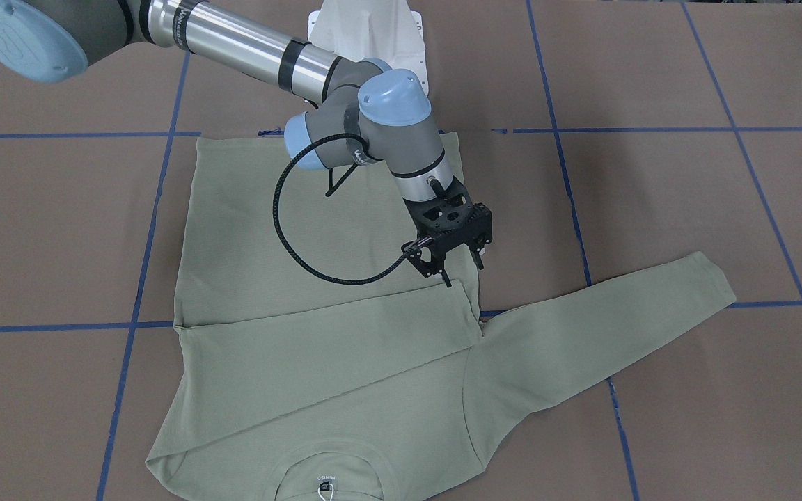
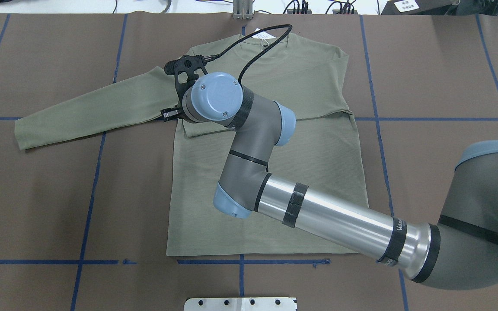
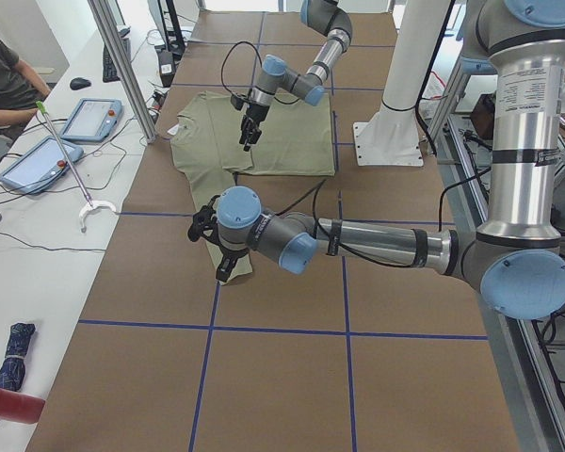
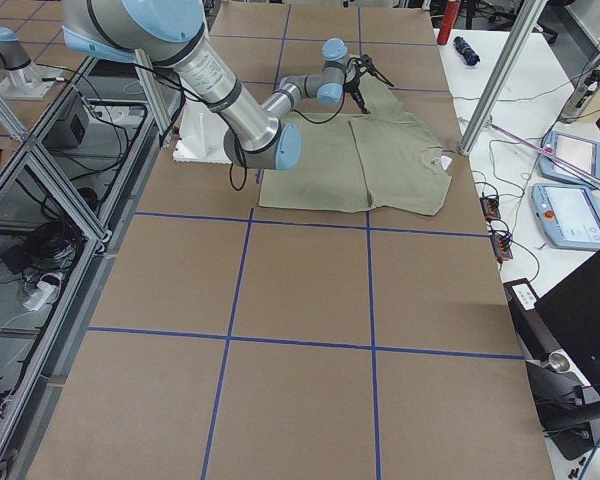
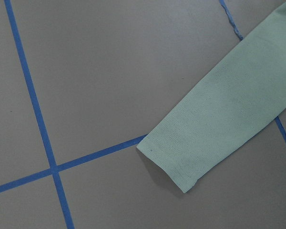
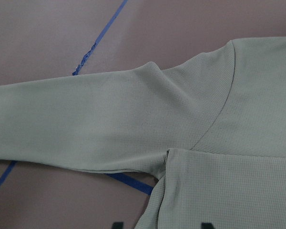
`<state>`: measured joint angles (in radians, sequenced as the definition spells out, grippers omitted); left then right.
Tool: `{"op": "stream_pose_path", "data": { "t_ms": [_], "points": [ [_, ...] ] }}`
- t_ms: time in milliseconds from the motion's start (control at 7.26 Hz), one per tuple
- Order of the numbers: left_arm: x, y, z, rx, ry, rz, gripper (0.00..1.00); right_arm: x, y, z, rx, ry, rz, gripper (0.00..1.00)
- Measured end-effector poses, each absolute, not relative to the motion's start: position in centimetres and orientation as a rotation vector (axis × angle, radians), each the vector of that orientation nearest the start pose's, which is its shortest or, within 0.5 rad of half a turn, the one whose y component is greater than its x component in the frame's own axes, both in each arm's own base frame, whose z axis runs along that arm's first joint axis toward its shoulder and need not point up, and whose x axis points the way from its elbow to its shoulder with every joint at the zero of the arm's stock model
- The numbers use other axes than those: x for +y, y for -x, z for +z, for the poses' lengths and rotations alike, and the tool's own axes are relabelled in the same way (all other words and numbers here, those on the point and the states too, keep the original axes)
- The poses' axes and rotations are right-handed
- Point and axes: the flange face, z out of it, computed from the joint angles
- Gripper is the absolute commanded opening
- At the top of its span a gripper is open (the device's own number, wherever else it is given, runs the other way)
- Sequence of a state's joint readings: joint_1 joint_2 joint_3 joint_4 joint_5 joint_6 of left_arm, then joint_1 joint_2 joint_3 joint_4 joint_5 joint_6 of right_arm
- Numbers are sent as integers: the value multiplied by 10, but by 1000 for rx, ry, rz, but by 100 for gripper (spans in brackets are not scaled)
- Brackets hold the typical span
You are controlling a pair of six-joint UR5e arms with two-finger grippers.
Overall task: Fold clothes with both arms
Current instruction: 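Carry the grasped sleeve across the shirt body toward the left arm, then release the sleeve and raise the right gripper away from the shirt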
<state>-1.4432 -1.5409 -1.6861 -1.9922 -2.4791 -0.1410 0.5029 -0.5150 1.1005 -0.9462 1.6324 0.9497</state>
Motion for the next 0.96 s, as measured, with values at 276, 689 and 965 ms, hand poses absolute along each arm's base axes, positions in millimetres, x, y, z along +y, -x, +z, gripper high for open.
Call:
{"op": "stream_pose_path", "data": {
  "t_ms": [276,689,965],
  "points": [
    [-509,-18,549,930,-335,171,100,-512,659,99,-1039,-519,-82,100],
    [-514,-90,533,905,-301,-13,100,-552,556,121,-935,-208,2,100],
    [-501,-139,539,884,-289,-129,100,-567,461,183,-865,-118,62,100]
  ]
}}
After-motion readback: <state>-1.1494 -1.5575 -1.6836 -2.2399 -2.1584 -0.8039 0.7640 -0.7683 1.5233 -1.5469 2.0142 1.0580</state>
